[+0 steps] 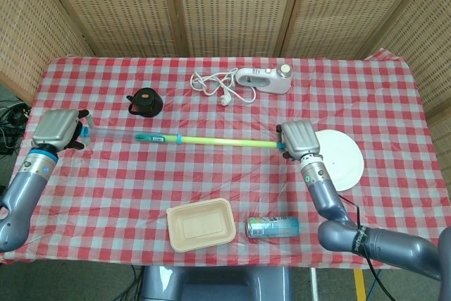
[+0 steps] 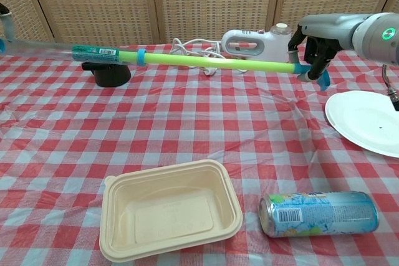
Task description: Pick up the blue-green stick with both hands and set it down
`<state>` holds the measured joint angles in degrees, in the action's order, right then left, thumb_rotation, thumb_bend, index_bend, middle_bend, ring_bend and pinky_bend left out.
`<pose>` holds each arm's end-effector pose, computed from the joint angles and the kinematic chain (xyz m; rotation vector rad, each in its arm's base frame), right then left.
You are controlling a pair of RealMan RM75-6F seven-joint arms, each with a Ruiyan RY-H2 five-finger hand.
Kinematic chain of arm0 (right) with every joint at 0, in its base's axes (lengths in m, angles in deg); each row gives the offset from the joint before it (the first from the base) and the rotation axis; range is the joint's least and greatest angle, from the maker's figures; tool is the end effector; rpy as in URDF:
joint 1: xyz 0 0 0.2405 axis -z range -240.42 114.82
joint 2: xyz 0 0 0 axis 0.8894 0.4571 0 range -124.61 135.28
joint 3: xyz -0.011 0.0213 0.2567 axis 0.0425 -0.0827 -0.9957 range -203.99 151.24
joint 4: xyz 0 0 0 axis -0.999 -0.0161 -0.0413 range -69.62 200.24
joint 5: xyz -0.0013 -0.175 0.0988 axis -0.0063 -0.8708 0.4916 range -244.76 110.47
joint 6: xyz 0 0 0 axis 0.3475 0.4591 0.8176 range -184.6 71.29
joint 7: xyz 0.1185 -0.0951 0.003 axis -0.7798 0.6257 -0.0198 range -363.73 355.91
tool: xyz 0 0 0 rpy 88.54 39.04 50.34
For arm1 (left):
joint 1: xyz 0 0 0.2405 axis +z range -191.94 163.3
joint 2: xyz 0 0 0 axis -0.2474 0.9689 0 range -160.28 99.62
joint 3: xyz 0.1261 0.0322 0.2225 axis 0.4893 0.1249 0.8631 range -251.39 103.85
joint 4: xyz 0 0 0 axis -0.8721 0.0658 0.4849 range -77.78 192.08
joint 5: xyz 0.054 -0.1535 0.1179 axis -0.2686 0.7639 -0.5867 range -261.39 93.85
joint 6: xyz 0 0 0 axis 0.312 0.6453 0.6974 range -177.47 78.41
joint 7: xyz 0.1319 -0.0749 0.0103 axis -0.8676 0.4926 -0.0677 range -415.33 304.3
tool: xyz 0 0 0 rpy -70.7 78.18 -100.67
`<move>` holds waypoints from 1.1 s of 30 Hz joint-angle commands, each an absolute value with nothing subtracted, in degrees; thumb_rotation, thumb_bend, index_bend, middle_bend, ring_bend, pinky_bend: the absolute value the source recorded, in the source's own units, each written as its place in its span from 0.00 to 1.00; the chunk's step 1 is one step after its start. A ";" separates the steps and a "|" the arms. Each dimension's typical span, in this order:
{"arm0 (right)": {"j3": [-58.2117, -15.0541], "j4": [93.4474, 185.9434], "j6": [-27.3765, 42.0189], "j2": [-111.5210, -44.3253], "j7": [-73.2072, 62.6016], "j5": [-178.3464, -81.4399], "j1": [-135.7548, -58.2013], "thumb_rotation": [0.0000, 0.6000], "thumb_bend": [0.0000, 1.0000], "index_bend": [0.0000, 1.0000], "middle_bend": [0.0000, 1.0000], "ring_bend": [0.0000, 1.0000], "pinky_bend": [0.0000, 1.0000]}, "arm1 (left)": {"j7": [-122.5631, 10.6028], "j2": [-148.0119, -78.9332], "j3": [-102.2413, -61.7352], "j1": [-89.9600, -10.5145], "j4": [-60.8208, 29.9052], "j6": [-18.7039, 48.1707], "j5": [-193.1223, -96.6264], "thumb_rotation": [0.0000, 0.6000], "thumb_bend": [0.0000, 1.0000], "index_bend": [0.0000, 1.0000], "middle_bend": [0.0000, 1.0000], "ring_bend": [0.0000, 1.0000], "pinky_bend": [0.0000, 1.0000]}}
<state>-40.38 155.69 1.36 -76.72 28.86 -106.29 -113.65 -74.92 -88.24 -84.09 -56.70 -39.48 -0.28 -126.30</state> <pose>-0.1305 -0.3936 0.0381 1.6901 -0.9717 0.7945 -0.2171 0.3764 0.1589 -1.5757 -1.0353 -0.6445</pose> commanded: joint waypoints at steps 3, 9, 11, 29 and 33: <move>-40.08 155.92 1.56 -77.51 29.02 -106.66 -113.97 1.00 0.52 0.80 1.00 1.00 0.56 | -74.69 -88.50 -84.12 -57.05 -41.12 0.43 -126.72 1.00 0.43 0.56 0.80 0.73 0.63; -39.75 155.93 1.56 -78.72 29.12 -107.05 -114.40 1.00 0.52 0.80 1.00 1.00 0.56 | -75.52 -89.87 -83.98 -58.09 -42.68 1.05 -126.44 1.00 0.43 0.56 0.80 0.73 0.63; -39.64 155.97 1.56 -79.03 29.27 -107.21 -114.58 1.00 0.52 0.80 1.00 1.00 0.56 | -76.02 -90.42 -83.84 -58.53 -43.10 1.16 -126.13 1.00 0.43 0.56 0.80 0.73 0.63; -39.38 155.67 0.89 -81.10 28.81 -109.59 -115.82 1.00 0.52 0.80 1.00 1.00 0.56 | -78.82 -95.17 -82.68 -61.08 -43.88 2.65 -123.70 1.00 0.43 0.56 0.80 0.73 0.63; -39.39 155.93 0.98 -81.19 28.74 -110.16 -115.95 1.00 0.52 0.80 1.00 1.00 0.56 | -79.29 -95.96 -82.44 -61.56 -44.01 2.64 -123.31 1.00 0.43 0.56 0.80 0.73 0.63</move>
<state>-39.39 155.88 0.96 -81.18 28.76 -110.11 -115.93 -79.15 -95.78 -82.53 -61.44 -43.99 2.65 -123.44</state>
